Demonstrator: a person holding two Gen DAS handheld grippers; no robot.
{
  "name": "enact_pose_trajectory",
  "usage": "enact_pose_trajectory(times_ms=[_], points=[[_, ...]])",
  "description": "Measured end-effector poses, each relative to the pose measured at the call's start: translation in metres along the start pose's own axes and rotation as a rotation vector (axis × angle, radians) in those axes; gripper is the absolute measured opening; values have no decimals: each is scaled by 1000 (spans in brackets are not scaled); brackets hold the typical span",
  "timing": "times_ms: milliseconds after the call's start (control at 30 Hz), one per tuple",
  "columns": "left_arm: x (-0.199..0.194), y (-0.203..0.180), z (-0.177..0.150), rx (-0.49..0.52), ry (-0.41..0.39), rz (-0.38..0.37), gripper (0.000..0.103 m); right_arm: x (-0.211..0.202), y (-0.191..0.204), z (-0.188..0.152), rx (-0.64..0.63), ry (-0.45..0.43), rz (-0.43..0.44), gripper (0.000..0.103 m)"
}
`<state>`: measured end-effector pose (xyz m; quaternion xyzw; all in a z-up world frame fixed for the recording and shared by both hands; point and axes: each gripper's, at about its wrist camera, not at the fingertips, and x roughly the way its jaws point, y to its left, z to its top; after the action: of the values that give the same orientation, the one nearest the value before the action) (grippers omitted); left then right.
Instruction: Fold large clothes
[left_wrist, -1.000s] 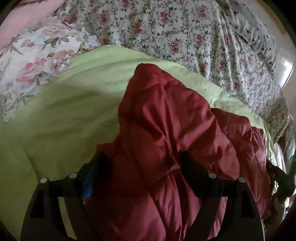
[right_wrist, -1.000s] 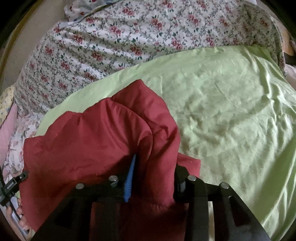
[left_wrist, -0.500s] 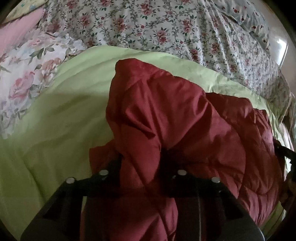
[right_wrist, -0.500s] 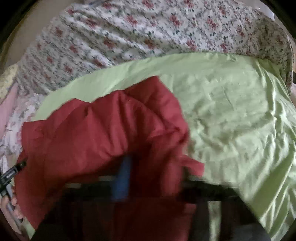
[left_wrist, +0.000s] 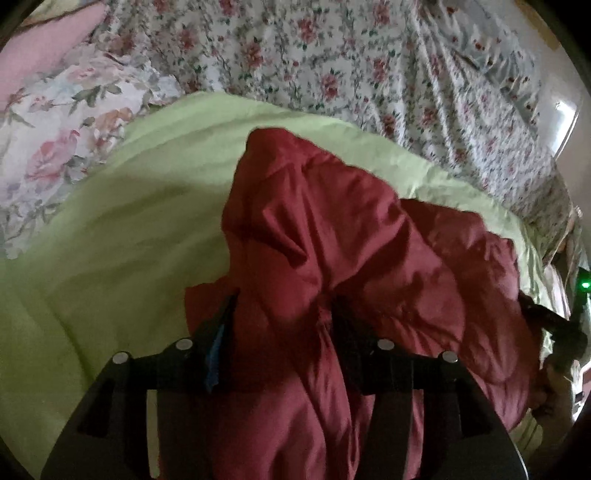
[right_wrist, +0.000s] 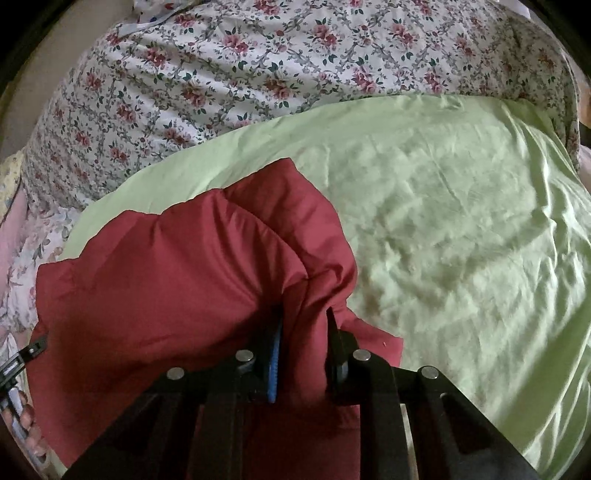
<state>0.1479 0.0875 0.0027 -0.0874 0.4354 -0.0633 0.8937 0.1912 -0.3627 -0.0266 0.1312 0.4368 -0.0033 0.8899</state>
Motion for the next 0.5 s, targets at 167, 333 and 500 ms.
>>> enact_pose_trajectory(times_ms=[167, 333, 500], points=[[-26, -6, -13, 39, -41, 16, 53, -4, 1, -2, 3, -15, -9, 28], [-36, -4, -23, 49, -54, 22, 53, -23, -4, -10, 36, -68, 15, 54], [-46, 0, -30, 31, -89, 47, 60, -56, 3, -29, -13, -139, 0, 62]])
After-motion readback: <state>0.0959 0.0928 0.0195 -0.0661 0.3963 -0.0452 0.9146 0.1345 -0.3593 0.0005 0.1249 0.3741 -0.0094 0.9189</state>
